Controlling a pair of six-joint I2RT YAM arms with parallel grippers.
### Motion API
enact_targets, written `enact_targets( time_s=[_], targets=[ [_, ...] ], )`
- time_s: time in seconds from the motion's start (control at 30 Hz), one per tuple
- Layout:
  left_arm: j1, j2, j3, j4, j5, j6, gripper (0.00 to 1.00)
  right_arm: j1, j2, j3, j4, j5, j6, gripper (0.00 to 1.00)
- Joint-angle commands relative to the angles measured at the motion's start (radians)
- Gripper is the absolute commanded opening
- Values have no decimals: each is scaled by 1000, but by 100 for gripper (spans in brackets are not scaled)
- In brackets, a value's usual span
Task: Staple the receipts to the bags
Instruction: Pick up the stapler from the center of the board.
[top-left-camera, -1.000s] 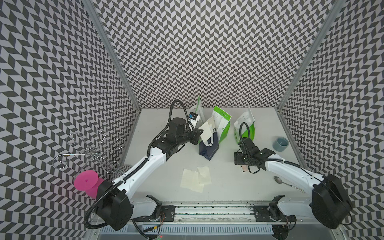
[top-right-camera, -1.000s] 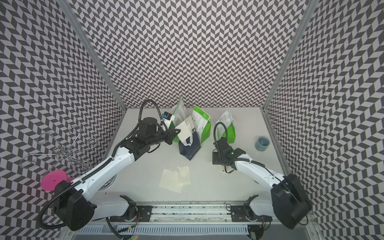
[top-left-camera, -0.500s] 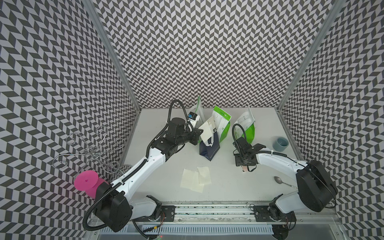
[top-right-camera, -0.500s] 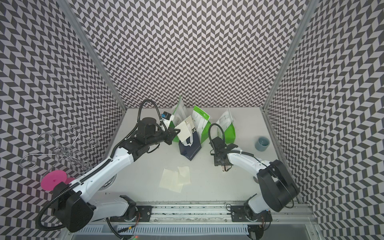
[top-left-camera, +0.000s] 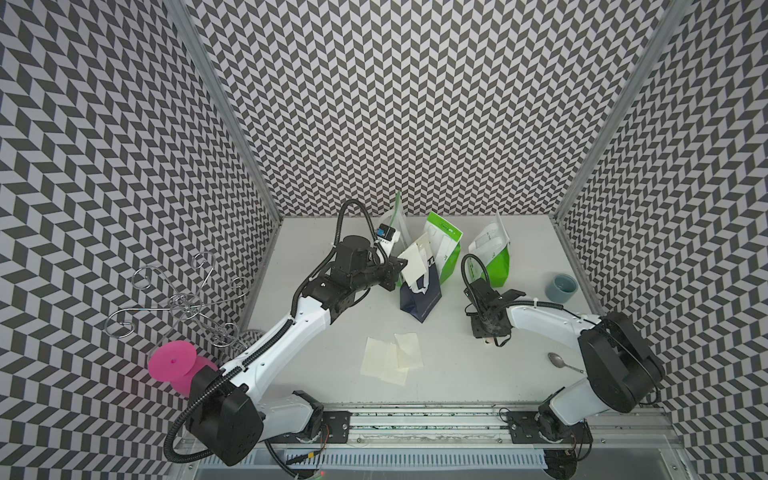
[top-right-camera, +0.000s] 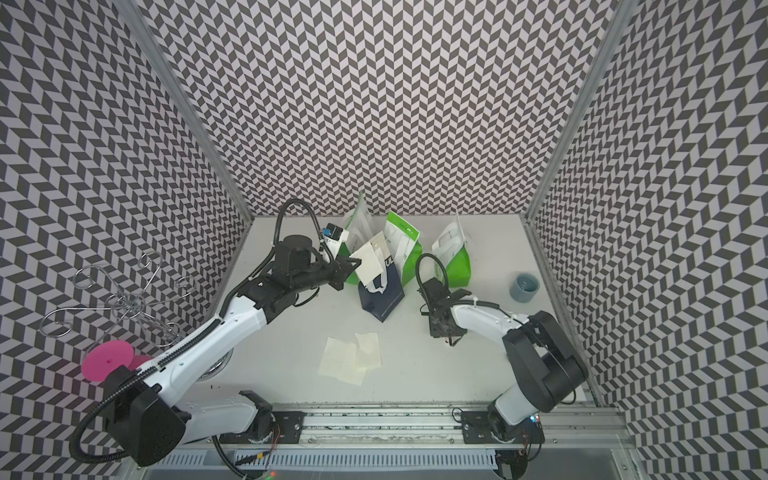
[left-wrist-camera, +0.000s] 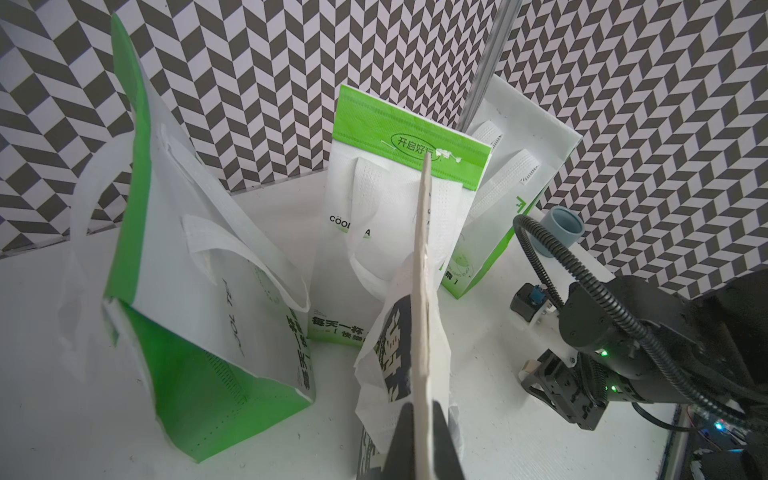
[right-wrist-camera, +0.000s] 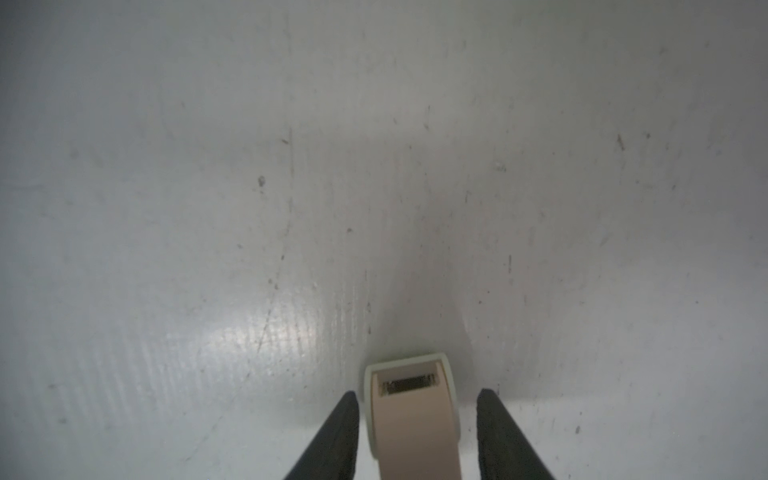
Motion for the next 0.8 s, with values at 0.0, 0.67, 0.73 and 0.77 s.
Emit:
enact_targets(
  time_s=[0.0, 0.67, 0.73, 0.77],
  targets=[
    [-6, -12, -4, -5, 8, -1, 0, -8, 21, 2, 26, 8, -5, 38],
    [-11, -15, -8, 2, 23, 18, 0, 64, -508, 99, 319, -145, -53, 13],
    [-12, -18, -10, 5, 28, 20, 0, 114, -550, 112, 418, -156, -61, 13],
    [-13, -20, -10, 5, 28, 21, 0, 146, -566, 123, 472, -155, -74, 13]
  ],
)
